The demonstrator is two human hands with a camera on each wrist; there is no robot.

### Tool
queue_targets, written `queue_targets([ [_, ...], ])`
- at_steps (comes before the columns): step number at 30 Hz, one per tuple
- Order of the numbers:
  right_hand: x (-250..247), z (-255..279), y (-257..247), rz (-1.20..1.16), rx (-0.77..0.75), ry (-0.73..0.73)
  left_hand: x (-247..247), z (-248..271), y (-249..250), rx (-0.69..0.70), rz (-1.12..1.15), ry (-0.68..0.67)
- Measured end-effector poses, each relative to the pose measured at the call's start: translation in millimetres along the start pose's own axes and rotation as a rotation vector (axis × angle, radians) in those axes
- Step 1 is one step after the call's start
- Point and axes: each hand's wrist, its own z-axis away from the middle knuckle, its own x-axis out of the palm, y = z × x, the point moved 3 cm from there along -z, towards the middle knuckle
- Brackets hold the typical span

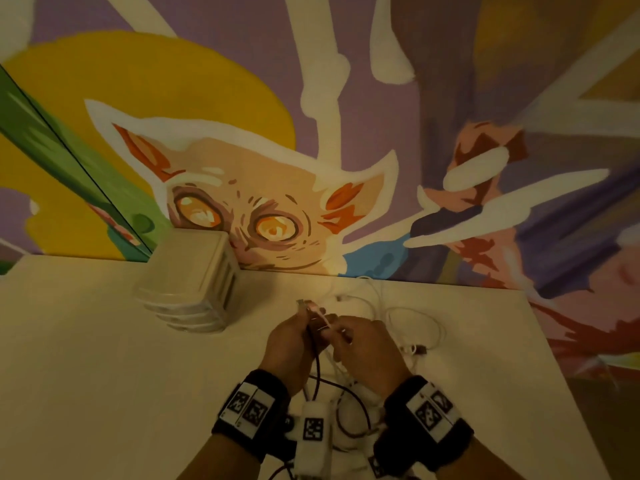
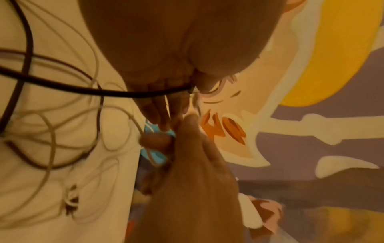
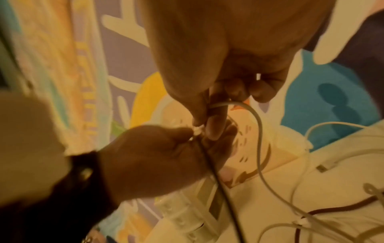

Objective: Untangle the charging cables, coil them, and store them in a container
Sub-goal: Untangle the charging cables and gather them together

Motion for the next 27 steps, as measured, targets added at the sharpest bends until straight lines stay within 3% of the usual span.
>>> queue_targets([
  [3, 9.2, 18.3, -12.4, 0.142, -0.048, -0.027, 18.0, 14.3, 1.5, -0.036, 0.041, -0.076],
  [6, -3.7, 36.9, -8.5, 0.067, -0.084, -0.071, 23.0, 26.6, 13.7, -0.018, 0.075, -0.118],
  [10, -37.9, 65.5, 27.3, 0.065, 0.018, -0.175, 3.1, 40.5, 85.9, 0.208, 0.12, -0.118],
  [13, -72.9, 77.6, 43.8, 0.06, 0.081, -0.159, -30.1, 52.4, 165.4, 0.48, 0.184, 0.013],
  [16, -98.1, 76.9, 22.7, 0.007, 0.049, -0.112, -35.4, 70.7, 190.5, 0.727, -0.132, 0.123],
  [22, -110.9, 61.6, -59.5, 0.097, -0.131, -0.071, 54.4, 102.8, 72.6, 0.741, -1.128, -0.226],
  [25, -120.8, 59.9, -69.2, 0.138, -0.15, -0.029, 59.2, 108.6, 47.8, 0.735, -1.21, -0.313],
  [27, -125.0, 64.0, -67.7, 0.115, -0.156, -0.058, 61.1, 111.5, 55.2, 0.691, -1.142, -0.308],
])
